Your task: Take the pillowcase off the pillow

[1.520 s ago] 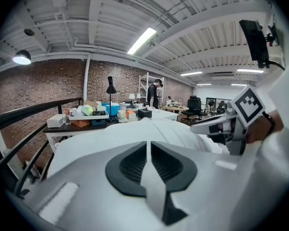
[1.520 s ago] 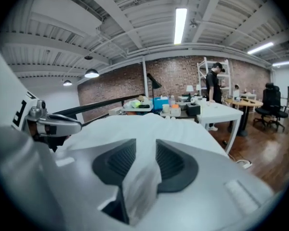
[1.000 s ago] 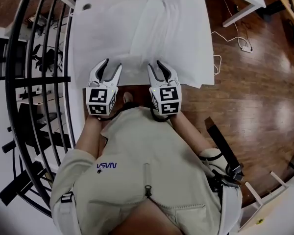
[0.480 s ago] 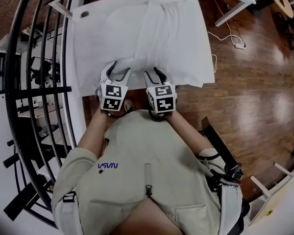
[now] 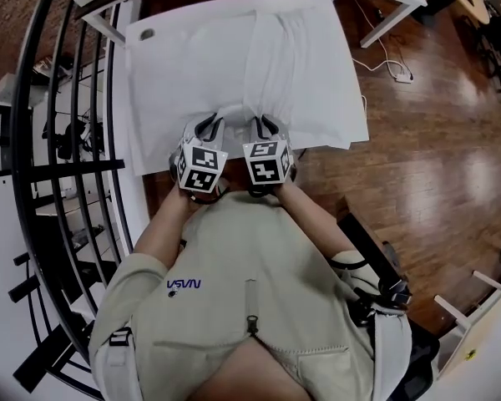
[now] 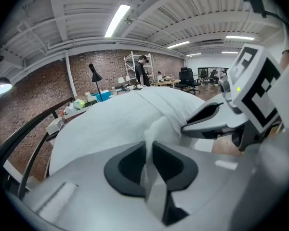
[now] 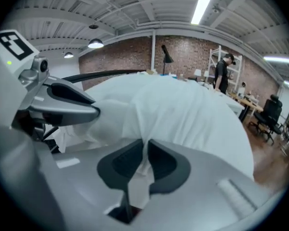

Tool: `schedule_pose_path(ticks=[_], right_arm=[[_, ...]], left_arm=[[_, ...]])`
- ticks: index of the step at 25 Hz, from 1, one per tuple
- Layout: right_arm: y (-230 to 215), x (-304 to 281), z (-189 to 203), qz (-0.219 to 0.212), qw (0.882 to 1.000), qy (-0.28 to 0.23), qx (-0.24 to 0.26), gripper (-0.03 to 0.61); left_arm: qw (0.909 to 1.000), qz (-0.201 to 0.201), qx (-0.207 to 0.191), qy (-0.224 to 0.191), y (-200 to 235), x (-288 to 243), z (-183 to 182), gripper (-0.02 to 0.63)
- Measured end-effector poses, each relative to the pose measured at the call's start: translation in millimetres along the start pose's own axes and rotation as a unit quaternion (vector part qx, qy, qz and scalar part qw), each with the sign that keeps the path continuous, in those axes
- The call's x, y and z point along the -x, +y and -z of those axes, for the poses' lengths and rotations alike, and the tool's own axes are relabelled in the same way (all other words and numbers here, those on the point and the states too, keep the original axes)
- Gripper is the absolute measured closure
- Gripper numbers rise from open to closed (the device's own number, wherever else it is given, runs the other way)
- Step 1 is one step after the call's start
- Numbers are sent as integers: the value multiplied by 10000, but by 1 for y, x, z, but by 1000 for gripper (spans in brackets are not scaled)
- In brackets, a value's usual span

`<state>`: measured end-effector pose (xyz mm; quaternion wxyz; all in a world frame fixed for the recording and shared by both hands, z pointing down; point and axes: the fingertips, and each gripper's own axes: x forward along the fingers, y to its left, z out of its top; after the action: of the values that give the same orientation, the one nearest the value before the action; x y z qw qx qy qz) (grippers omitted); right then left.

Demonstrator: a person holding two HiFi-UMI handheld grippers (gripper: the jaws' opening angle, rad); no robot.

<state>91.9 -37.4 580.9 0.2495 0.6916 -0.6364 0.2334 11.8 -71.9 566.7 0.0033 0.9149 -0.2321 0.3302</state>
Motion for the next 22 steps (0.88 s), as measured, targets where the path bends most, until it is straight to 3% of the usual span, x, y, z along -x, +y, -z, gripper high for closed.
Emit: schedule_pose_path(ticks=[7,12,18,22], right_arm=[[-33,33,-27,532,9972,-525,66,563],[-69,46,-37,862,9941,-651,-18,566],[-132,58,-5,1330,9883,-365,-653,566],[-143,42,30,1443,9859,64,-847,569]], left_arm=[[9980,-192,99,-596,33,24,-49,578],[9965,-332,173,-754,53,29,-64,581],[9942,-291,639,-813,64,28,-56,583],[9942,-155,857,-630,46,23,-33,583]])
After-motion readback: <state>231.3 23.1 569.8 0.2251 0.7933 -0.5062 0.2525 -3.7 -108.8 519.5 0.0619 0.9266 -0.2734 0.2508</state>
